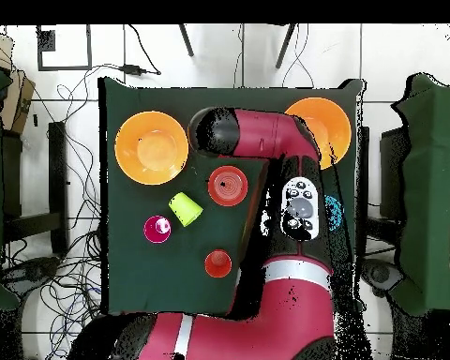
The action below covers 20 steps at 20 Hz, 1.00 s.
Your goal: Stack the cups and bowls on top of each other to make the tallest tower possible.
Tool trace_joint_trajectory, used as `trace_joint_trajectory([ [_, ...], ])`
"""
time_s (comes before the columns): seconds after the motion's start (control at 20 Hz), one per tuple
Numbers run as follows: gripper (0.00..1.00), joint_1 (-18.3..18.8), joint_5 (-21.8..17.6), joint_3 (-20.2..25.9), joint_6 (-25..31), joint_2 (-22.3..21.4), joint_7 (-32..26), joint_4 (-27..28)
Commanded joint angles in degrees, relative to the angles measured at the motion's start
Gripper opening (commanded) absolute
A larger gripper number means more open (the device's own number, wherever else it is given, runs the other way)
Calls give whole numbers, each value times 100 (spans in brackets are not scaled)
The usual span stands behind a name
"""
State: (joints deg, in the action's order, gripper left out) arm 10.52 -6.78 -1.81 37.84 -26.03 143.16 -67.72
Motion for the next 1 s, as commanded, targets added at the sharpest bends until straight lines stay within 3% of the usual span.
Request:
trace_joint_trajectory([
  [0.05,100,152,-350,734,1025,554,-1410,1005],
  [1.0,100,142,-438,722,233,1250,-1112,996],
])
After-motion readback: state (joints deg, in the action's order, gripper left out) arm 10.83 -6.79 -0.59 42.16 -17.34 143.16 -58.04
